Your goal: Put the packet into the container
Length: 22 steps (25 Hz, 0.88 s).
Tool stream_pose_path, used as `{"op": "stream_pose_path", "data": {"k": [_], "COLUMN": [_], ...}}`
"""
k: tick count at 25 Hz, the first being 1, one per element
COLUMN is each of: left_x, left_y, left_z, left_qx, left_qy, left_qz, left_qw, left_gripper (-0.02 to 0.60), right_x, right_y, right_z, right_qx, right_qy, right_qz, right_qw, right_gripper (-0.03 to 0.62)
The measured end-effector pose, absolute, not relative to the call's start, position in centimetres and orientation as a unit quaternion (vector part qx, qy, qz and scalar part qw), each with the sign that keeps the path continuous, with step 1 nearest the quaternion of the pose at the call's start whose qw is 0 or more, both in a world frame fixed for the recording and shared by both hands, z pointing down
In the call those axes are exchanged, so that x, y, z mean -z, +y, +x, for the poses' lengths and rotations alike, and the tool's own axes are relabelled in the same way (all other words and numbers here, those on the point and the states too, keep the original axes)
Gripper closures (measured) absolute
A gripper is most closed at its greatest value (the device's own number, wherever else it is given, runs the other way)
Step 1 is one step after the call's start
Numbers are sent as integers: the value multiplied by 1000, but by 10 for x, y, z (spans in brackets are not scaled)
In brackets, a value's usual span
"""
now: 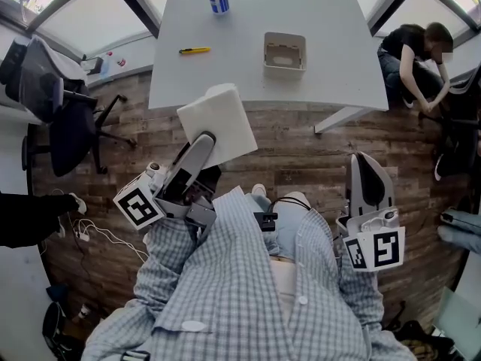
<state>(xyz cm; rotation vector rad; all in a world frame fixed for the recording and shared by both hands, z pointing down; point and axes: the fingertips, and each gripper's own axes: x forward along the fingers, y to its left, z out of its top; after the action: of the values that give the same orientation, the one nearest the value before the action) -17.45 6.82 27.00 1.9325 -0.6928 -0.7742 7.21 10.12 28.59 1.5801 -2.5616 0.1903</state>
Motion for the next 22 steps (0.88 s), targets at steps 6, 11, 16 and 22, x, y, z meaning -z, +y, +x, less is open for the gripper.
{"op": "stream_pose_path", "data": {"k": [6, 11, 16, 22], "left_x": [-280, -279, -276, -272], "left_y": [61, 55, 53, 27], "left_z": [-174, -171, -177, -170], "left_qx": [317, 315, 317, 322], "left_qy": [-279, -285, -305, -324], "left_qz": [779, 780, 783, 775], "left_qw": [463, 458, 440, 437], "left_gripper": [322, 322, 322, 322], "right_x": [-292, -291, -289, -291], "right_y": [94, 77, 66, 34], "right_z": [75, 67, 56, 64], "right_qx": [-69, -70, -60, -64], "right_qy": [-843, -854, -870, -880], "right_qz": [529, 511, 485, 467], "right_qw": [64, 67, 63, 67], "right_gripper": [582, 582, 582, 582]}}
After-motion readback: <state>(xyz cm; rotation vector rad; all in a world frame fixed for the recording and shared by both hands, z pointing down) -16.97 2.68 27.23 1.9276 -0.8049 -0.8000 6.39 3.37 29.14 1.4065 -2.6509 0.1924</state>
